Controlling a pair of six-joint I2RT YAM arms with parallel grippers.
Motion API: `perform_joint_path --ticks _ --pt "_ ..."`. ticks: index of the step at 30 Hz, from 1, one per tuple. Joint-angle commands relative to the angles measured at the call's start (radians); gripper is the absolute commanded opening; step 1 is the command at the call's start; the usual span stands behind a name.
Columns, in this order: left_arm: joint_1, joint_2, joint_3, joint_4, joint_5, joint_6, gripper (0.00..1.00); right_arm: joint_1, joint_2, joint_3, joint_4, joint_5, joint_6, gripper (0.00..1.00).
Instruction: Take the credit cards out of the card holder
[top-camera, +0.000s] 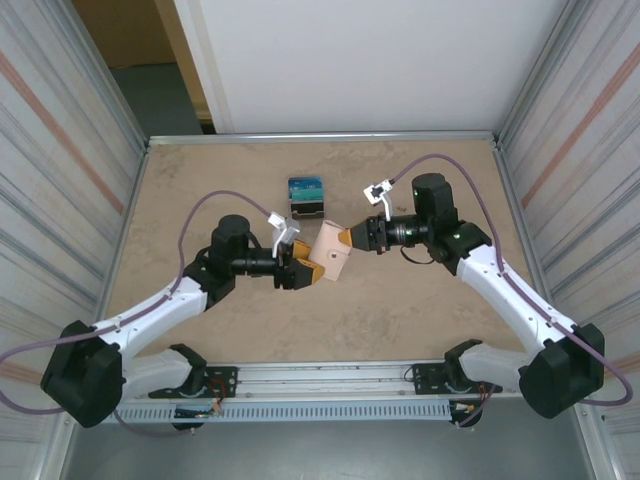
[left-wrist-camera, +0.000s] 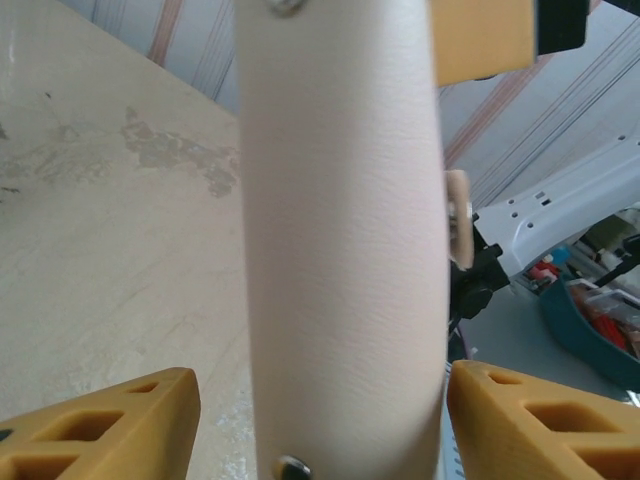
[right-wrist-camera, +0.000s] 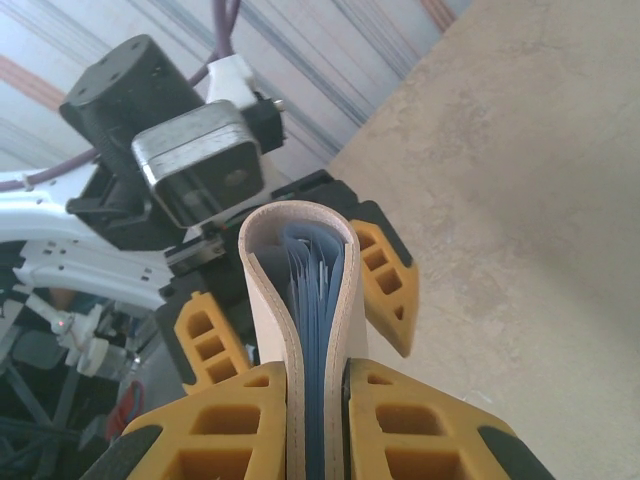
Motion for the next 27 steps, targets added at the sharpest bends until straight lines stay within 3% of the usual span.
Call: perform_joint_path --ticks 1,7,16,20,22,23,25,27 --pt "-0.003 -0.006 0.029 0.069 0.051 -0.022 0.65 0.012 0.001 0.039 0.006 -0.046 -0.045 0.0" --pt "-0.003 -0.015 0.022 0.112 0.068 -0.044 0.61 0.025 0.023 0.044 0.003 -0.05 -0.061 0.0" --pt "-0.005 -0.021 0.015 0.091 0.054 -0.043 0.27 0.028 0.041 0.048 0.003 -0.018 -0.058 0.03" --pt "-0.005 -0.032 0.013 0.059 0.021 -0.025 0.18 0.031 0.03 0.048 -0.004 0.031 -0.052 0.18" --pt "-0.004 -0.042 0.013 0.036 -0.012 -0.012 0.16 0.035 0.023 0.051 -0.017 0.077 -0.048 0.32" --pt "-0.003 -0.049 0.013 0.021 -0.036 -0.004 0.16 0.04 0.017 0.054 -0.026 0.108 -0.047 0.35" --pt "-0.003 -0.062 0.012 -0.01 -0.092 0.014 0.15 0.053 0.007 0.057 -0.048 0.187 -0.041 0.52" --pt "-0.004 -0.077 0.002 -0.022 -0.163 0.024 0.15 0.071 -0.007 0.058 -0.066 0.306 -0.017 0.58"
